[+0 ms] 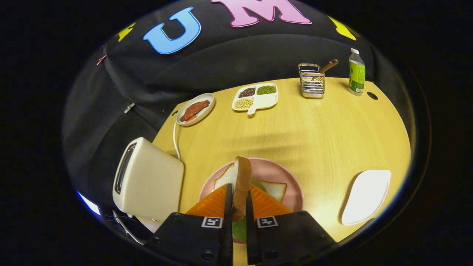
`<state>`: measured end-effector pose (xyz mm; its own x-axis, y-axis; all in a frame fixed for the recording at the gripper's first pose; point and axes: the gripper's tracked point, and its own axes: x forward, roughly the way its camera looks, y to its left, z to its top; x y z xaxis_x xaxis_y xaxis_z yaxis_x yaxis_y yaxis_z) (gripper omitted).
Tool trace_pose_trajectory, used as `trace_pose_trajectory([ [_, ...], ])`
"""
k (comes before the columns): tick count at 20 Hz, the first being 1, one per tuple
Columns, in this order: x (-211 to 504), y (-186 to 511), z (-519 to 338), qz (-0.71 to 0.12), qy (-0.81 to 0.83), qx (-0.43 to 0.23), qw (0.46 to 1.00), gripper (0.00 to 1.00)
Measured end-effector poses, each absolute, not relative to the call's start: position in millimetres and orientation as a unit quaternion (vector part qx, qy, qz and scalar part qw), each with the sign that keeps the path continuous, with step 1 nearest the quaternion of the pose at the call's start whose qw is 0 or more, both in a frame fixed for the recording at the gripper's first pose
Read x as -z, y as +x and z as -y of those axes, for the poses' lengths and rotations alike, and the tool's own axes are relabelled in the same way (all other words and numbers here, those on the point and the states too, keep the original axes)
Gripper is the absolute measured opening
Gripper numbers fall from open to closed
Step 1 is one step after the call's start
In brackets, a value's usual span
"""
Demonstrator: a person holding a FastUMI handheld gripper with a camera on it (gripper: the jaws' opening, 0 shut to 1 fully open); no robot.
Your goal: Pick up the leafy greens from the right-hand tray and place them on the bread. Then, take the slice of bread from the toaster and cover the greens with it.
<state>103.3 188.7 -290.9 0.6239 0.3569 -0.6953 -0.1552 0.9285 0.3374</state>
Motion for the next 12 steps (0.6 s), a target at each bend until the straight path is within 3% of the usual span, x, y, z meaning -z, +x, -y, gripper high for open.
trace_pose_trajectory([
  [7,311.7,97.5,-149.2,-0.411,0.052,-0.109,0.904,0.58],
  [9,308.2,94.6,-141.8,-0.406,0.045,-0.106,0.907,0.80],
  [10,301.9,93.4,-138.9,-0.398,0.044,-0.106,0.910,0.98],
  [12,279.3,91.4,-131.4,-0.371,0.034,-0.104,0.922,0.99],
])
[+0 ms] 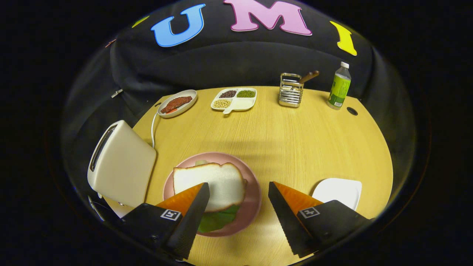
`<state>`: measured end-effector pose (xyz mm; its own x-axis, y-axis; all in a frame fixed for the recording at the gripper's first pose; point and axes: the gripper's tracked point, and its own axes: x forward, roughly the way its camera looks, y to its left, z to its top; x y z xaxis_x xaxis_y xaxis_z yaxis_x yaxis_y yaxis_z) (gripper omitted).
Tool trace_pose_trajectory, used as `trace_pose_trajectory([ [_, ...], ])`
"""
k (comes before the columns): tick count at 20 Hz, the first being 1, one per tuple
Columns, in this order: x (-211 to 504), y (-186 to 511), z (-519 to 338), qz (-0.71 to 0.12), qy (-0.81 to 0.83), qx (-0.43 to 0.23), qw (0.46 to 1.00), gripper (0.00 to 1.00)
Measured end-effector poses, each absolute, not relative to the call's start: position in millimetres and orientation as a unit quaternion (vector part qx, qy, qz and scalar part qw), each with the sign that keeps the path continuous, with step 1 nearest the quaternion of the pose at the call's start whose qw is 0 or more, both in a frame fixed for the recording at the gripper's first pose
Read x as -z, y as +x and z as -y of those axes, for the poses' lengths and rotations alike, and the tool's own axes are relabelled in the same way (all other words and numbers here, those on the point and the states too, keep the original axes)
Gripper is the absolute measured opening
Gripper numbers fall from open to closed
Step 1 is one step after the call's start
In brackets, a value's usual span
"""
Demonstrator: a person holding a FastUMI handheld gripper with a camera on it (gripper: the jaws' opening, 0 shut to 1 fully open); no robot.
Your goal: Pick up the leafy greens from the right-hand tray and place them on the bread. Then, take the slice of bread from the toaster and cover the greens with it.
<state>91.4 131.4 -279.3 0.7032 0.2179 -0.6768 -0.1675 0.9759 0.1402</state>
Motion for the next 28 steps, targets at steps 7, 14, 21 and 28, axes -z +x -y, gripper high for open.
trace_pose_trajectory([
  [7,147.2,71.3,-104.5,-0.213,-0.018,-0.113,0.970,0.99],
  [14,28.1,27.2,-50.9,-0.065,0.005,-0.043,0.997,0.98],
  [21,0.4,-14.1,3.5,-0.025,0.030,0.028,0.999,0.98],
  [28,15.6,-20.3,17.8,-0.038,0.040,0.041,0.998,0.98],
])
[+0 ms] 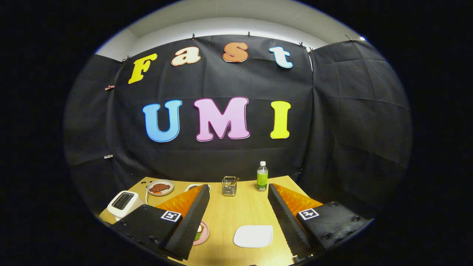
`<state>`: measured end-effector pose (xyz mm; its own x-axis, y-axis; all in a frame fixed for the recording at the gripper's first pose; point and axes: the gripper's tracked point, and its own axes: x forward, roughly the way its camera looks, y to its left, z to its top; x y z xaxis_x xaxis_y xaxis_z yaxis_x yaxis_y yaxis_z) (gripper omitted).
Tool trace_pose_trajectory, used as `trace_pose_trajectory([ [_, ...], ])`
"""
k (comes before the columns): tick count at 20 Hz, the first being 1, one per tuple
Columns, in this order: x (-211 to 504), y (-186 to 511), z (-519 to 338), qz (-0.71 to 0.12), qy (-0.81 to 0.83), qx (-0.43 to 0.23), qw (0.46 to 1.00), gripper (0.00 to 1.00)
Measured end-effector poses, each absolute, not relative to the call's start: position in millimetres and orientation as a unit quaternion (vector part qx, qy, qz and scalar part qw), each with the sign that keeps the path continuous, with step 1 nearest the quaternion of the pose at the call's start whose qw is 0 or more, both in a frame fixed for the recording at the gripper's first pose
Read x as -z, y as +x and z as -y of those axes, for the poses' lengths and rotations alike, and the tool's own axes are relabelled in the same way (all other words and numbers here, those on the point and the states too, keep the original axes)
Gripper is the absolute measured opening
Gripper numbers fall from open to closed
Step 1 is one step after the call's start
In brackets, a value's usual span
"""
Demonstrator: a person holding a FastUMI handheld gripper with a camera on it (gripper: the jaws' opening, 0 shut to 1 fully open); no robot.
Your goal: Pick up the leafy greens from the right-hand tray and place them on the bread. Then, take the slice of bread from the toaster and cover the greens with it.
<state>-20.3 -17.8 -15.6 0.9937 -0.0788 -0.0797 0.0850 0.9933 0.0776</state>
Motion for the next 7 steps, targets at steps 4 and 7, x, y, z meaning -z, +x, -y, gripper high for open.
trace_pose_trajectory([
  [4,29.5,-19.6,8.8,-0.055,0.036,0.032,0.997,0.98],
  [7,34.6,-19.1,0.0,-0.064,0.037,0.023,0.997,0.98],
])
